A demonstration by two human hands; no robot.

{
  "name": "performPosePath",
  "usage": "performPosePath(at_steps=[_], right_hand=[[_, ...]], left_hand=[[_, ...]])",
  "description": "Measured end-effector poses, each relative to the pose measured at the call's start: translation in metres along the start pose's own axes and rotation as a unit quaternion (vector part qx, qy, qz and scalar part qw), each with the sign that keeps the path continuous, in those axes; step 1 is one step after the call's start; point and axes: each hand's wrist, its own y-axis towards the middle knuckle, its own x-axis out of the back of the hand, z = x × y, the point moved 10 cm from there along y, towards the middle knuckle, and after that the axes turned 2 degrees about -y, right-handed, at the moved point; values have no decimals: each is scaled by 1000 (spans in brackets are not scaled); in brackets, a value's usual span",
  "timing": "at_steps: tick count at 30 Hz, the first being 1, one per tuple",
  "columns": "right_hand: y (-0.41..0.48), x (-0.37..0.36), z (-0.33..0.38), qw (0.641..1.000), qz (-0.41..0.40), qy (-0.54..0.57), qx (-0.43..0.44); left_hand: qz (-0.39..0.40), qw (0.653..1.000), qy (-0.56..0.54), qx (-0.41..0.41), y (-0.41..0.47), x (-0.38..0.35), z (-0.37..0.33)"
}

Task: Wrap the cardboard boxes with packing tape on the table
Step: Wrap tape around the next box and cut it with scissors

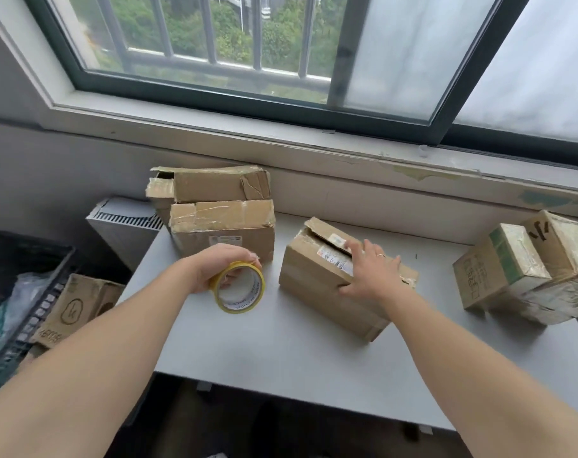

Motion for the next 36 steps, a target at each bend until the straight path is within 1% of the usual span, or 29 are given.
performPosePath(at_steps=[2,5,8,10,13,15,20,24,26,28,30,32,36], right_hand=[[0,2,-2,1000,4,-1,1],[-5,8,10,1000,-3,-3,25],[-23,21,37,996,-42,-9,74],[-39,25,58,991,-64,-20,119],[-61,20,96,982,-68,-23,176],[-69,11,119,979,-59,-23,195],[-73,-13,151,982,-35,-46,182],[-75,-25,170,984,-36,-59,166],[-79,-20,175,983,-62,-49,163],[-88,-13,176,981,-105,-37,157],[-97,-11,177,977,-148,-38,151],[-105,-16,178,975,-164,-54,140],[-109,-28,180,985,-113,-84,96]], left_hand=[[-21,999,-21,13,-15,3,13],[-26,998,-52,18,-36,6,29],[-47,997,-45,30,-54,19,41],[-47,997,-46,28,-63,26,45],[-35,999,-24,25,-73,32,48],[-20,999,-17,19,-75,35,49],[-26,999,42,-15,-75,65,57],[-11,997,81,-9,-75,97,73],[-6,997,74,-6,-71,113,78],[2,998,60,-7,-61,120,78],[19,998,64,-14,-52,116,72],[41,996,81,-24,-45,104,64],[83,989,111,-44,-37,84,49]])
